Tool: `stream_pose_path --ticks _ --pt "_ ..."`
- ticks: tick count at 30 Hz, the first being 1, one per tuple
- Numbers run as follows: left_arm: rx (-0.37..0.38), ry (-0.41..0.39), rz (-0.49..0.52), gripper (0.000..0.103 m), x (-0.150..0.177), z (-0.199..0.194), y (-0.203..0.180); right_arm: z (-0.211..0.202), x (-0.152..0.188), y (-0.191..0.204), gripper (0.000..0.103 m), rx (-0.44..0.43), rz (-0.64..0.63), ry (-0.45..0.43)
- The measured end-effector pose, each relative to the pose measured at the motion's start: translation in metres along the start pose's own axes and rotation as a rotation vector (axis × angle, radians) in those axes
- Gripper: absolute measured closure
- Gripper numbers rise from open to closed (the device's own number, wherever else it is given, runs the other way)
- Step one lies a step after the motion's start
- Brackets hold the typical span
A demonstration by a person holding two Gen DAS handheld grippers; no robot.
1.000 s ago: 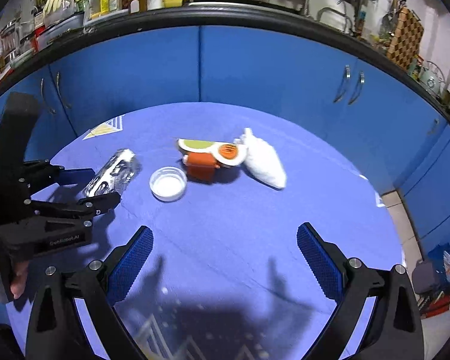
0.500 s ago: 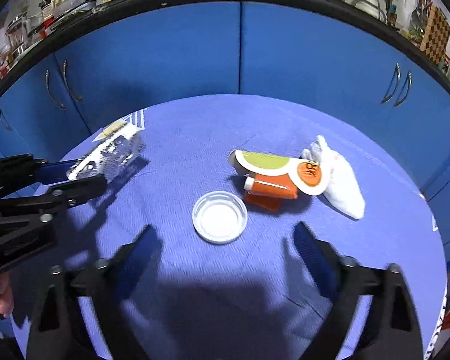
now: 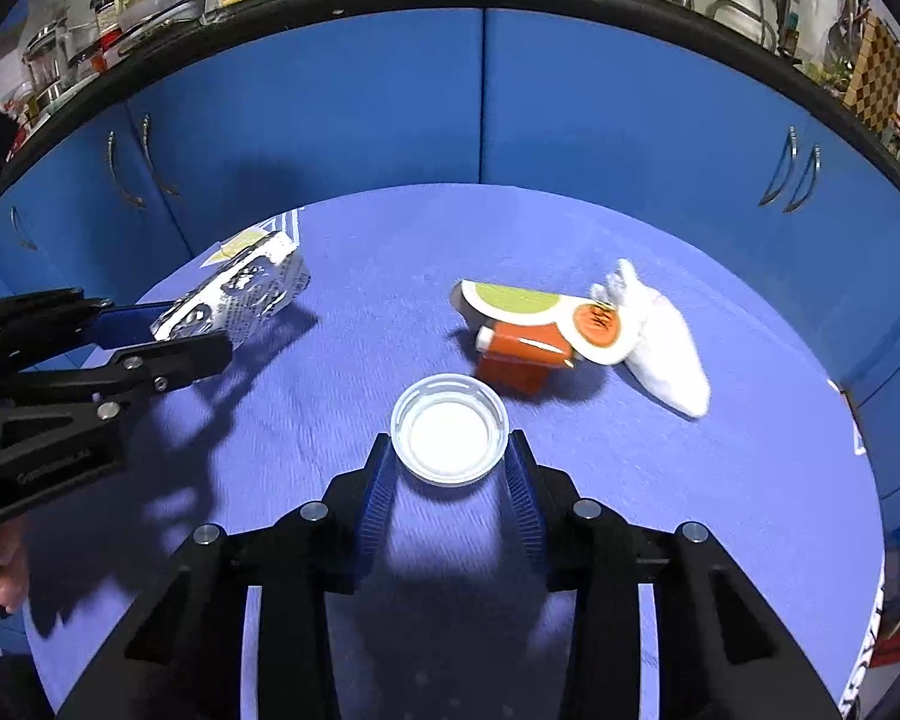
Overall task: Collect trash
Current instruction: 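Grasp the silver blister pack with the left tool while the right grasps the small white cup, then carry the blister pack with the left tool while the right carries the cup to the bin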
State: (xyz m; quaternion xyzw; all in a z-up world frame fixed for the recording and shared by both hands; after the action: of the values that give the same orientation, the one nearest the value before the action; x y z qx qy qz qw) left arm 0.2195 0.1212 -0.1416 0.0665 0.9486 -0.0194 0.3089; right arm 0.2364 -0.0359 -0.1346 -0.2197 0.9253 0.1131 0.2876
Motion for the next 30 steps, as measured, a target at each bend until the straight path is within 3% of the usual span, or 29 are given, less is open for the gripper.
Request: stream_pose_path --ticks 12,30 --pt "0.035 -0.018 0.098 0.068 -0.005 -0.016 -0.057 -0.053 0.026 -0.038 0.066 0.072 0.032 -0.04" --pt "0.093 -0.053 0.292 0.068 -0.019 -0.033 -0.182 -0.133 0.073 -0.115 0.066 0.17 0.122 -0.124"
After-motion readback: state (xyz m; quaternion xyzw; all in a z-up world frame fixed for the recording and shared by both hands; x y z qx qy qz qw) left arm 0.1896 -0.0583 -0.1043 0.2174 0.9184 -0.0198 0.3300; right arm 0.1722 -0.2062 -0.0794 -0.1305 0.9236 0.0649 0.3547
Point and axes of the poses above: each gripper's, at about its wrist camera, not at the fingertips, and z roughly the way its jaws point, y to its left, x to its underside, the point moved 5 cm from there along z, roughly the way its jaws point, and after that the axes turned 5 degrees about z, right-handed, at the moved point
